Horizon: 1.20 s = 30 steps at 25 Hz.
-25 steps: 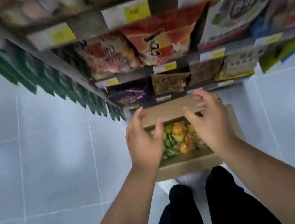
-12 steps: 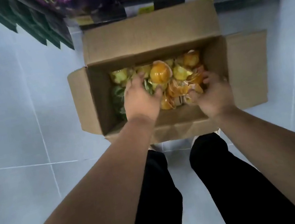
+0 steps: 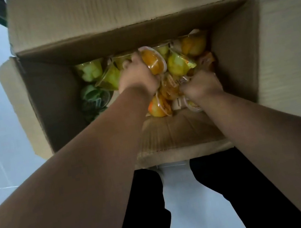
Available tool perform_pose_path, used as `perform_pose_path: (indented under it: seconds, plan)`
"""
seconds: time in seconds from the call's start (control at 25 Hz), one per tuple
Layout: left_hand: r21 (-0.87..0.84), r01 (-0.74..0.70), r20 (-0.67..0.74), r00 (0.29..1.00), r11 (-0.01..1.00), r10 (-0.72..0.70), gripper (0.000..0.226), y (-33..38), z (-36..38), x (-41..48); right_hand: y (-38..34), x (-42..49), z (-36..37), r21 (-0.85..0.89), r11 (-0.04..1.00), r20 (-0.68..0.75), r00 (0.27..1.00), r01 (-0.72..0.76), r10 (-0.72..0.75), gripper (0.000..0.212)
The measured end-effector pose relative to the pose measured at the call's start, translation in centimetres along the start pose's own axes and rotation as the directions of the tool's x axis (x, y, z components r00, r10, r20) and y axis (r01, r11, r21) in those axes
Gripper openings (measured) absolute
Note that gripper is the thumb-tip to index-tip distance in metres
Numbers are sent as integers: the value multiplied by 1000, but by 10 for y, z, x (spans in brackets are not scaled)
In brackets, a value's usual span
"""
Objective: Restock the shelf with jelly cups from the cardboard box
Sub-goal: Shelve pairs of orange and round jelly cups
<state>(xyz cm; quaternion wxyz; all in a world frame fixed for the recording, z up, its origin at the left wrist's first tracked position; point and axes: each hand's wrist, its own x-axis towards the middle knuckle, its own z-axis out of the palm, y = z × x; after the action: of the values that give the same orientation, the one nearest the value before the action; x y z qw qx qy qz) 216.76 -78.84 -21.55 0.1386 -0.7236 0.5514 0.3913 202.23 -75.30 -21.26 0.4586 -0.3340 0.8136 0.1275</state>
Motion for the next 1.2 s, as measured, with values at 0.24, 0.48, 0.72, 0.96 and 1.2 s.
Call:
perform_pose_path:
  seconds: [0.24, 0.48, 0.72, 0.96, 1.2]
  plan:
    - [137, -43, 24, 999, 990, 40, 81, 0, 11, 26, 2, 10, 45, 125, 979, 140, 980, -158, 140, 89]
    - [115, -73, -43, 996, 991, 78, 72, -10, 17, 22, -8, 12, 69, 375, 912, -11, 982, -170, 188, 87]
    - [-139, -57, -78, 996, 989, 46, 81, -25, 9, 13, -15, 11, 67, 799, 572, -8, 948, -184, 317, 56]
    - [-543, 150, 36, 987, 827, -155, 60, -19, -32, -31, -14, -42, 24, 901, 404, 61, 968, -159, 244, 74]
    - [-829, 288, 223, 956, 480, -189, 67, 4, -120, -129, -46, -151, -72, 946, 300, 109, 992, -125, 71, 56]
